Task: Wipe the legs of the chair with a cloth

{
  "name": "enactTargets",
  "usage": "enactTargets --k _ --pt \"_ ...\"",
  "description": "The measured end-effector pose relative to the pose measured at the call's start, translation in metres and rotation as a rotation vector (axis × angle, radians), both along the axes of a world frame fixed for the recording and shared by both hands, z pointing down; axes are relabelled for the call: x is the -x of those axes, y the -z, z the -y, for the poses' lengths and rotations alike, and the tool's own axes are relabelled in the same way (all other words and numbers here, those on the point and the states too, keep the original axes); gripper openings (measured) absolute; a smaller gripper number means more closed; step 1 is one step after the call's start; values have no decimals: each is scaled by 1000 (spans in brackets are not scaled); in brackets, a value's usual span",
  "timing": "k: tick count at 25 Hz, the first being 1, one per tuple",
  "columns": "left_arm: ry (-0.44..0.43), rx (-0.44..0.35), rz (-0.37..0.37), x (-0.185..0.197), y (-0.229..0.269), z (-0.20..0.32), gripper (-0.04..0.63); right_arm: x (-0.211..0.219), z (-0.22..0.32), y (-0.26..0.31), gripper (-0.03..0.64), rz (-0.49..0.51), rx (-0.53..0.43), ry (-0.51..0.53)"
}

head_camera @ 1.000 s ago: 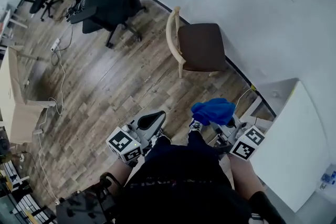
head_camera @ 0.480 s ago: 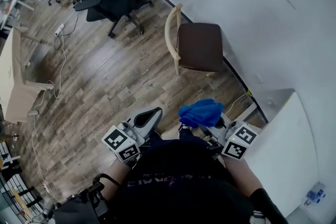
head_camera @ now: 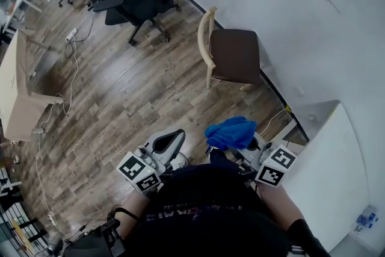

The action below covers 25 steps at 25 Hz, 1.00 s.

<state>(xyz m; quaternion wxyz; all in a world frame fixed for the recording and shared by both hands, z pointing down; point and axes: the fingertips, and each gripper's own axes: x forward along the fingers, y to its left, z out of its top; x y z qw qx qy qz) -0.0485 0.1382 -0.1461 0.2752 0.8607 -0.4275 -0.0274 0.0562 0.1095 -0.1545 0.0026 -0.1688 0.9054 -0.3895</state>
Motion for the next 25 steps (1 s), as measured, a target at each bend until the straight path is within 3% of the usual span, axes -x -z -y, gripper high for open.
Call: enactTargets --k 4,10,25 --pt "-47 -6 27 20 -4 -38 -3 19 -39 3 66 -3 -13 -35" --pt "-72 -8 -8 55 -7 -94 -3 53 -105 0 66 -15 -24 -73" --pt "-190 -18 -47 85 -15 -193 -2 86 -219 -8 64 -47 -33 -177"
